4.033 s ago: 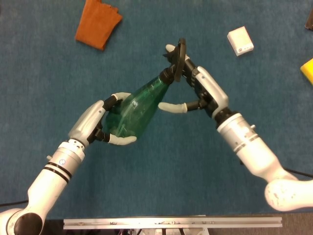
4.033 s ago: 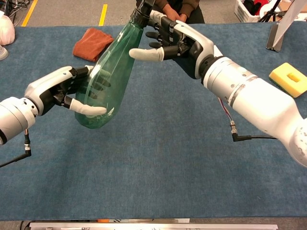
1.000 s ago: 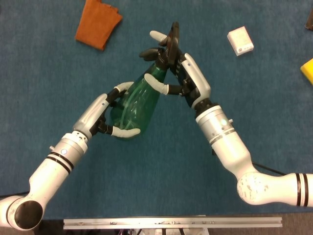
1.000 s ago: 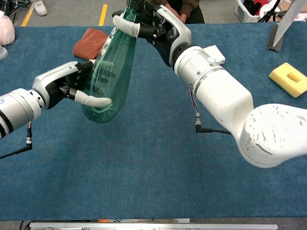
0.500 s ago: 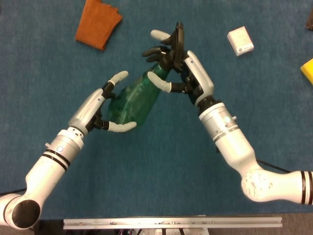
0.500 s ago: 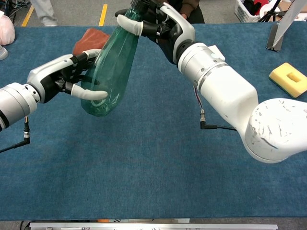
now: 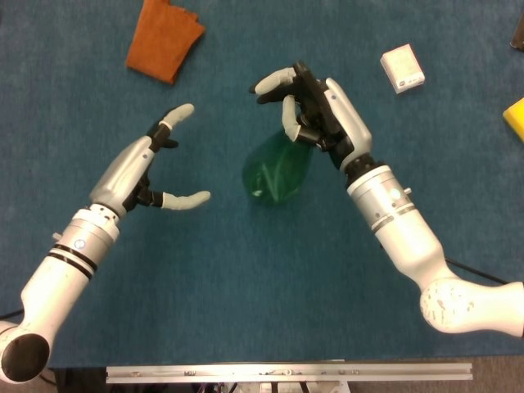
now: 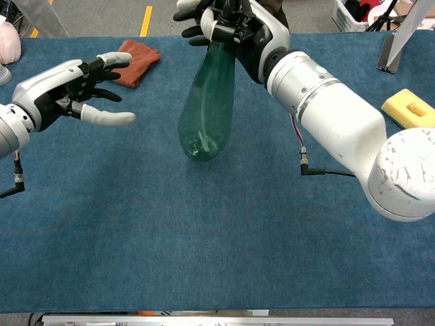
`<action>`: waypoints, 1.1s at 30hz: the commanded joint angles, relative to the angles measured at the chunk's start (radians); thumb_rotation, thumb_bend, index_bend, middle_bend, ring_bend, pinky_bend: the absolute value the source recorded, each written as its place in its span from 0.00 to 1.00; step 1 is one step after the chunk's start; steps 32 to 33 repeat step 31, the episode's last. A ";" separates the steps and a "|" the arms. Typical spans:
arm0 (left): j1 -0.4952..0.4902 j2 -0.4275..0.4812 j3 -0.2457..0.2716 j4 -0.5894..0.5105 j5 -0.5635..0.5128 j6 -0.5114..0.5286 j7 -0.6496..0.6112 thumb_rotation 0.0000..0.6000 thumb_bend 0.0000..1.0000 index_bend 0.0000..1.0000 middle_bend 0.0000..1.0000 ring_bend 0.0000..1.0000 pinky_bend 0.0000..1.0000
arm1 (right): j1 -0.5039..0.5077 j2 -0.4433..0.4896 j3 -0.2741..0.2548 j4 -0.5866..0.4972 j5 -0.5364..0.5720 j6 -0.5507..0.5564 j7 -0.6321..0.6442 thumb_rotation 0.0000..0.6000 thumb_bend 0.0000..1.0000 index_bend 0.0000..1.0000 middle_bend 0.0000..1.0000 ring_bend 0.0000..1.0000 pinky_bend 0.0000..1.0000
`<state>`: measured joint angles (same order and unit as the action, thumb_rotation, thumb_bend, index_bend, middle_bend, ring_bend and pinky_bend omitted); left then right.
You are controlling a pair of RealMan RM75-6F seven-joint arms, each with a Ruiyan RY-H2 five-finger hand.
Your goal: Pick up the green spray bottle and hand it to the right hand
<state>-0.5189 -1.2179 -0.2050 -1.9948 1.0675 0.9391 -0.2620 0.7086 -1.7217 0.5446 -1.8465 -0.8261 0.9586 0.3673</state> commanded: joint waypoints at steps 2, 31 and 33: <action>0.001 0.026 -0.007 -0.006 0.005 0.008 0.007 0.87 0.15 0.00 0.00 0.00 0.18 | -0.005 0.014 -0.004 -0.011 -0.008 -0.003 0.004 1.00 0.69 0.63 0.40 0.36 0.25; -0.004 0.102 0.055 0.021 0.039 0.097 0.295 1.00 0.15 0.00 0.00 0.00 0.18 | -0.037 0.084 -0.023 -0.074 -0.035 0.044 0.009 1.00 0.69 0.63 0.40 0.36 0.25; -0.004 0.102 0.055 0.021 0.039 0.097 0.295 1.00 0.15 0.00 0.00 0.00 0.18 | -0.037 0.084 -0.023 -0.074 -0.035 0.044 0.009 1.00 0.69 0.63 0.40 0.36 0.25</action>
